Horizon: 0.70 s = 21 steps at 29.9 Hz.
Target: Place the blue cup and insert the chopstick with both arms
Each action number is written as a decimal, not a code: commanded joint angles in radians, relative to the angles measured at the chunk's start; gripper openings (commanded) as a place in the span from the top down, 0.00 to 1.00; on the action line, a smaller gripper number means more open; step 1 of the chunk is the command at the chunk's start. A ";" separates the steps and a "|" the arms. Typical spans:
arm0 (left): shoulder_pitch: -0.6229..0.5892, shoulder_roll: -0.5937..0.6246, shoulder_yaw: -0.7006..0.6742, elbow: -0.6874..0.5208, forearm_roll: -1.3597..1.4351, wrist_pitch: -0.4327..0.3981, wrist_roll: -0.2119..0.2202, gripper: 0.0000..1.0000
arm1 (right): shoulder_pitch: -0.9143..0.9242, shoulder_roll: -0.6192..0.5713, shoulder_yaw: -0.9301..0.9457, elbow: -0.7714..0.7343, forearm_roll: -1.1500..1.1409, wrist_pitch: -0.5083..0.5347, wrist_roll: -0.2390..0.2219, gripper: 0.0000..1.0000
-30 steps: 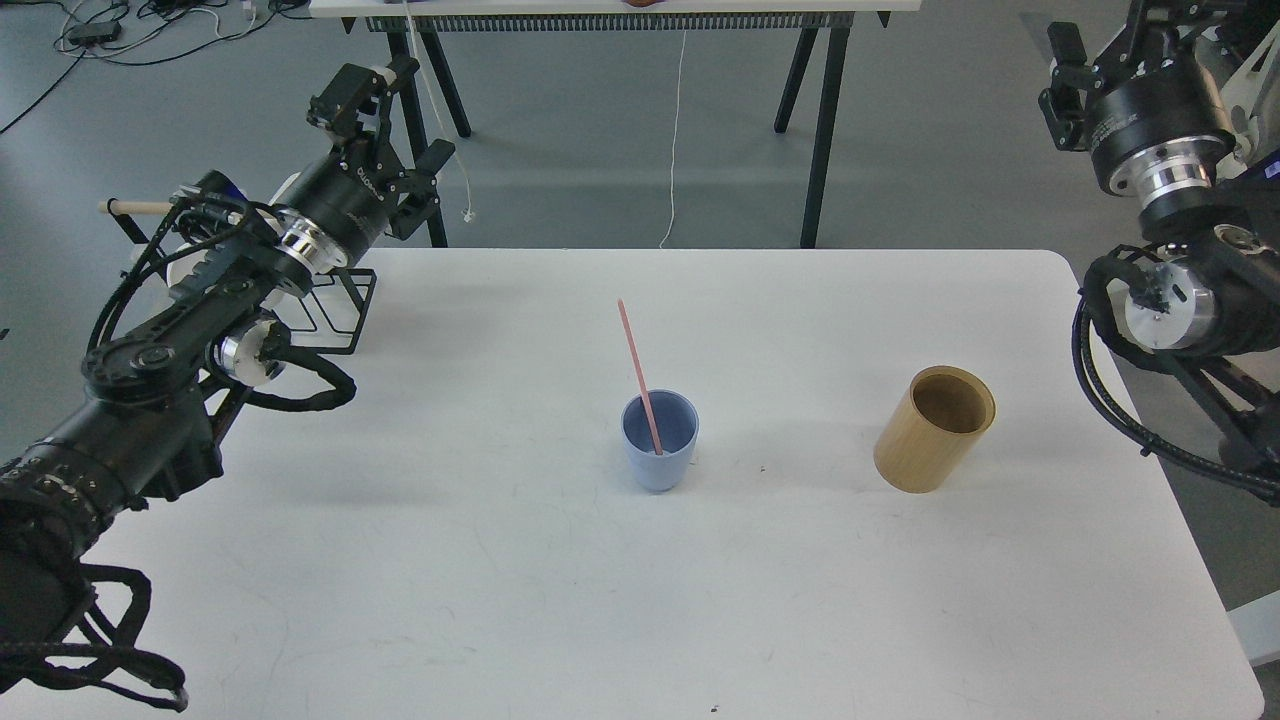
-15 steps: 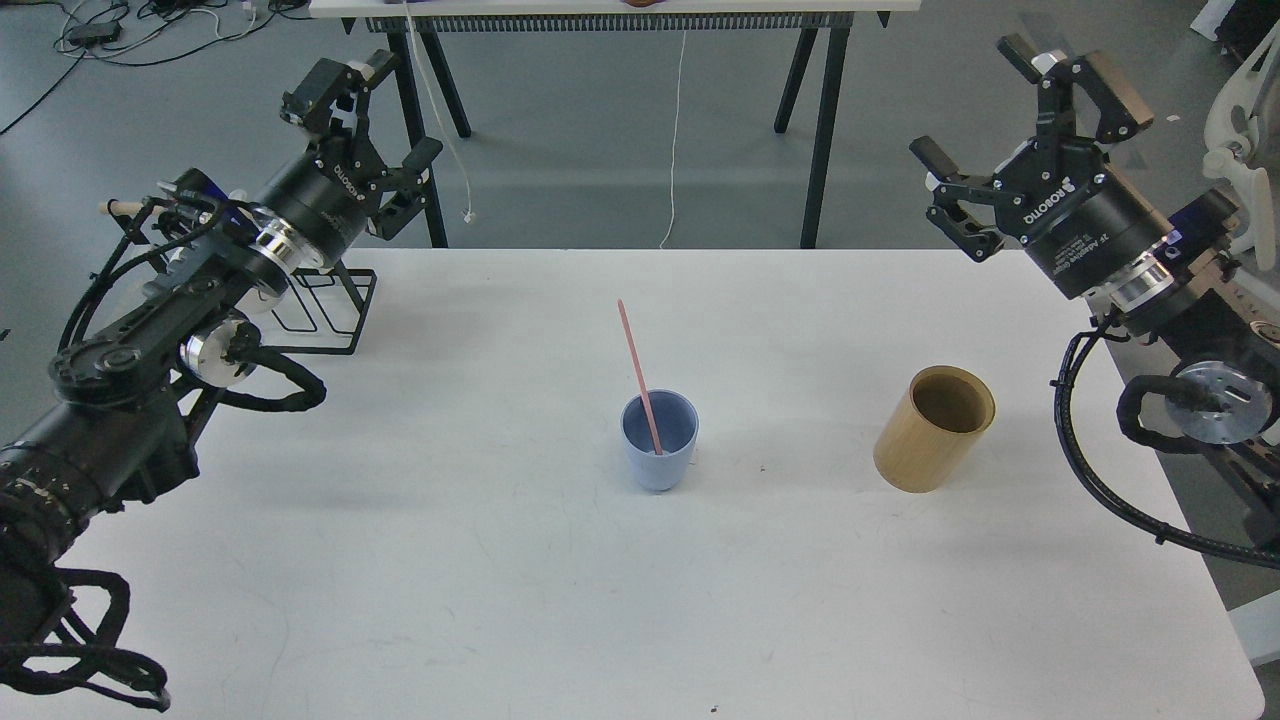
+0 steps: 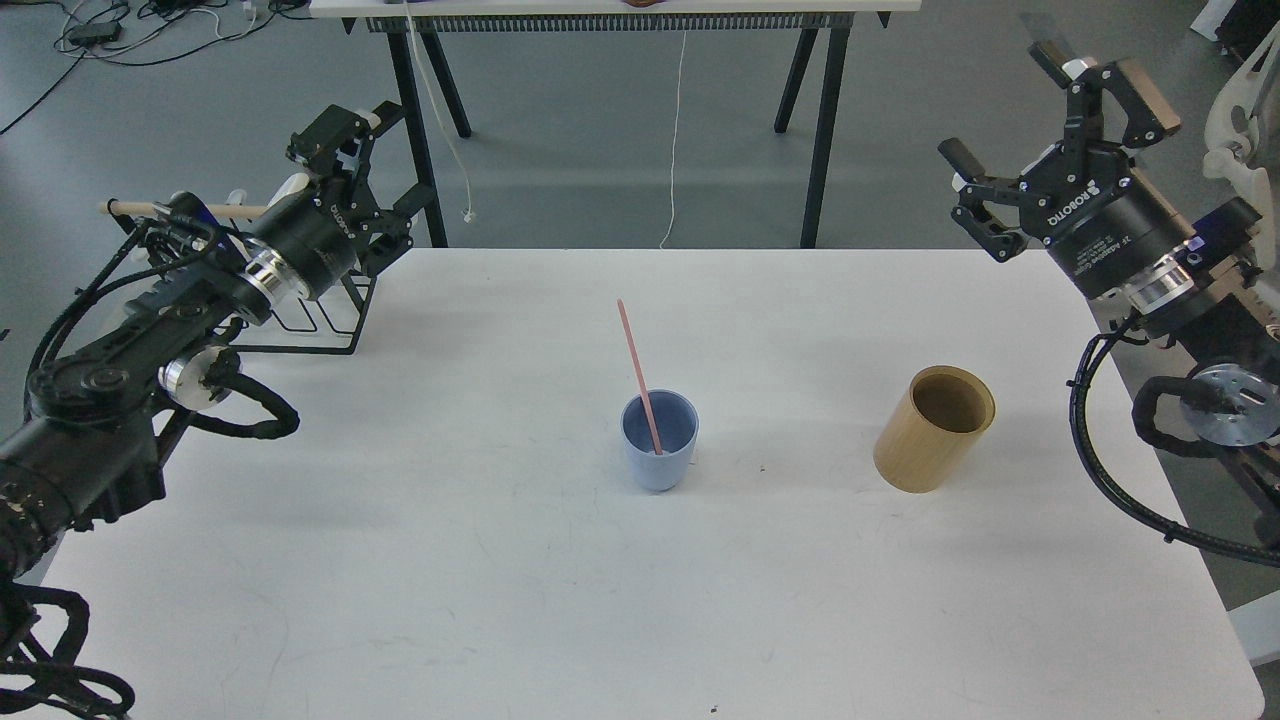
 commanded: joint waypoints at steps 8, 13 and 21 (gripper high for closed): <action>-0.016 0.014 -0.003 -0.001 -0.007 0.000 0.000 0.00 | 0.000 -0.007 -0.004 0.002 -0.001 0.000 0.000 0.01; -0.008 0.018 -0.003 -0.002 -0.007 0.000 0.000 0.00 | 0.002 -0.007 -0.007 0.002 -0.001 0.000 0.000 0.01; -0.011 0.042 -0.005 -0.007 -0.007 0.000 0.000 0.00 | 0.006 -0.008 -0.010 0.002 -0.001 0.000 0.000 0.01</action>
